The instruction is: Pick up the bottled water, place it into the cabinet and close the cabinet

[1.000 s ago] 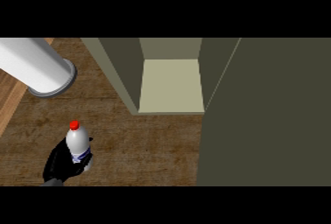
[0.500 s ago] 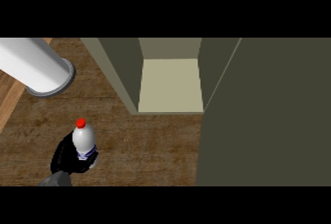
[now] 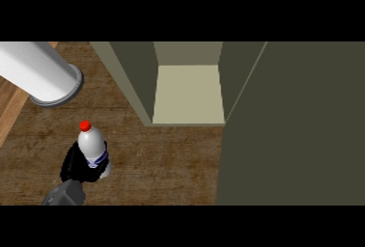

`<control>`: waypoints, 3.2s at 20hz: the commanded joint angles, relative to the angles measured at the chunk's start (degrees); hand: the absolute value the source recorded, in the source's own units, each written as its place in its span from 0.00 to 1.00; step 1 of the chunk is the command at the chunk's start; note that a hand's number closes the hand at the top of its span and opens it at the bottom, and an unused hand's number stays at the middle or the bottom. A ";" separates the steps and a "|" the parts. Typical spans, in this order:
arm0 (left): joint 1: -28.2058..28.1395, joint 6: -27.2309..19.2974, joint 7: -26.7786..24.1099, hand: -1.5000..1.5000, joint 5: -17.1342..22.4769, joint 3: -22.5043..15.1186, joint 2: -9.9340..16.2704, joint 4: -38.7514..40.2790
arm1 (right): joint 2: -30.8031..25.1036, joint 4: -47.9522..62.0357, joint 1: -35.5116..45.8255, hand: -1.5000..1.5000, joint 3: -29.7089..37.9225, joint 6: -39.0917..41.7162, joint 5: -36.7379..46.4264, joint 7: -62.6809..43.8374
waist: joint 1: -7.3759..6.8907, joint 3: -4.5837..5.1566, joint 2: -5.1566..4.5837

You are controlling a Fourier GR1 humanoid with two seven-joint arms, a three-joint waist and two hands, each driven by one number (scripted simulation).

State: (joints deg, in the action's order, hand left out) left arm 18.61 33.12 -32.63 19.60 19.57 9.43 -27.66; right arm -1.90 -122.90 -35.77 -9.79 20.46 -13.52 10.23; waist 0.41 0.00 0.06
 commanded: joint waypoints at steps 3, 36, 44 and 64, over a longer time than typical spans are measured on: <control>-4.85 4.40 2.68 1.00 2.95 -1.77 -1.28 -8.34 | -0.41 -0.63 -2.58 0.00 -1.31 0.77 0.20 0.97 | -0.31 -0.03 0.13; 13.31 -48.15 23.86 1.00 0.37 -29.87 -9.30 -40.73 | 0.55 1.82 4.87 0.00 -3.78 -3.16 -0.20 -2.12 | 1.29 -0.02 -0.32; 18.49 -56.89 27.59 1.00 -4.65 -32.03 -9.28 -38.94 | 0.71 1.25 6.35 0.00 -3.96 -3.67 -1.42 -4.10 | 2.68 -0.04 -0.52; 20.41 -69.66 31.53 1.00 -15.70 -34.78 -3.79 -33.03 | -0.06 3.95 8.37 0.00 -4.58 -2.38 -1.77 -4.67 | 5.08 -0.02 -1.35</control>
State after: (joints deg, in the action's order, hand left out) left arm 21.25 -38.06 -5.33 5.61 -18.29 5.72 -72.37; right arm -2.52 -119.10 -28.43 -13.99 19.19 -15.59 6.97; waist 3.65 -0.26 0.58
